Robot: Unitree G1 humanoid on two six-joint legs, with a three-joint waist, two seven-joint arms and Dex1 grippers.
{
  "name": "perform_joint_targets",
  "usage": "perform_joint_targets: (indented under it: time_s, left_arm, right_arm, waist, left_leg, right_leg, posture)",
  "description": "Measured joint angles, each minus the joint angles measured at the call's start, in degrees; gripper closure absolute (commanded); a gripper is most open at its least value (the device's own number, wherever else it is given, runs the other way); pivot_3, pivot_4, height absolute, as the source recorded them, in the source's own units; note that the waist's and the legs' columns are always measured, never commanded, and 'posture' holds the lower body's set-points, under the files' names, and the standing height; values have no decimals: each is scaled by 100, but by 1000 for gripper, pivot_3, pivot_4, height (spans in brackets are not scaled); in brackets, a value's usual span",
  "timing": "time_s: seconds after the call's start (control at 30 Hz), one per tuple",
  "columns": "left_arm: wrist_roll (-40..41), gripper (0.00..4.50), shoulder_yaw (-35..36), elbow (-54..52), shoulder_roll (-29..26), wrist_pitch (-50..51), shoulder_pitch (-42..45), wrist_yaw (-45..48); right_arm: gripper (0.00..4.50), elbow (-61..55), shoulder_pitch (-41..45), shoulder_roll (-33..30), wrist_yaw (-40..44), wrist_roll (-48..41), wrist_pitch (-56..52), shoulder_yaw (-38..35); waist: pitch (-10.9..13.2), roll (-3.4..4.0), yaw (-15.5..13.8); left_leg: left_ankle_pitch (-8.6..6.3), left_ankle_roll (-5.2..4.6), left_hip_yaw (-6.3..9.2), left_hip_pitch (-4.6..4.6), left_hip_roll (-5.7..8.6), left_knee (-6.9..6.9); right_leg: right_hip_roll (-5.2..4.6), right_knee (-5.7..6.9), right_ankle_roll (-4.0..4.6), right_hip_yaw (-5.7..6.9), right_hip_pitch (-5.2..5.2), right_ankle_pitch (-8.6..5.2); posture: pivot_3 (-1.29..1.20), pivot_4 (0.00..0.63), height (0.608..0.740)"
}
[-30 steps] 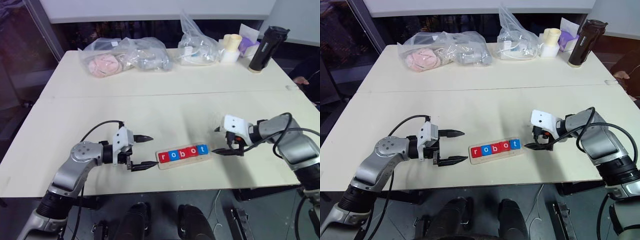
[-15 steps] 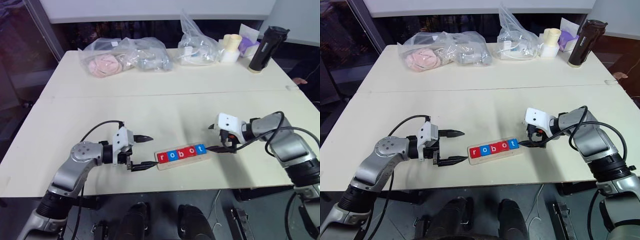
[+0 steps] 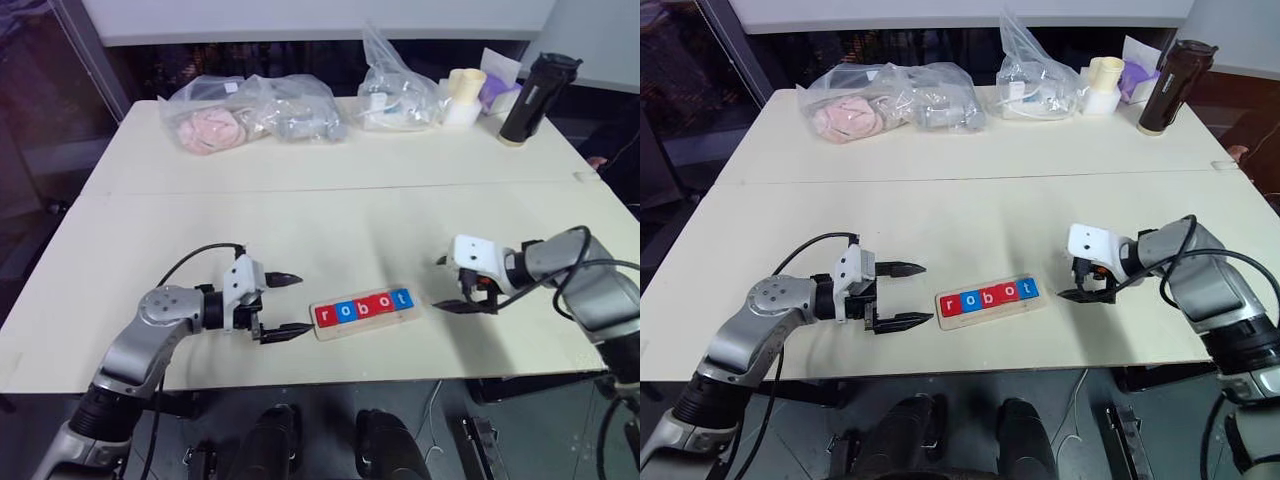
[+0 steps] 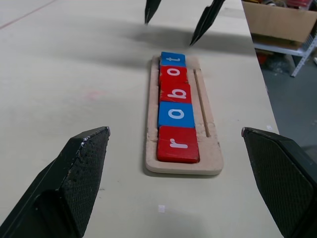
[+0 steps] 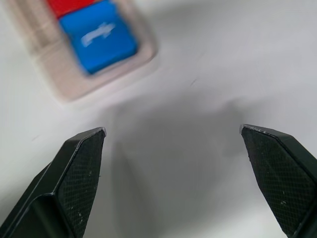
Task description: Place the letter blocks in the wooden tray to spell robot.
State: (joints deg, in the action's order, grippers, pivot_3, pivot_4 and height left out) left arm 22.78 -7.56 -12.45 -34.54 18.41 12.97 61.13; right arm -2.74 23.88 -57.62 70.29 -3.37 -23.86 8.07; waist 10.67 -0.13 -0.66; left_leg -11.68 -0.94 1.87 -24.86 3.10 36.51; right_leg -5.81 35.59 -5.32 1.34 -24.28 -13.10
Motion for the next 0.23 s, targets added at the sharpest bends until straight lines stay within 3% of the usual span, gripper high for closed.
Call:
perform_joint_targets:
  time_s: [0.23]
  left_arm:
    - [48,0,39,-55,-120,125,-90,-10]
  right_arm:
    - [15,-1126,-559,-90,-191,-509,-783,-616]
  waist:
    - [-1,0,-9]
  left_leg:
    - [0,0,0,2,-1,4]
  right_leg:
    - [-3,3,1,-1,3,-1]
  posture:
    - [0,150,738]
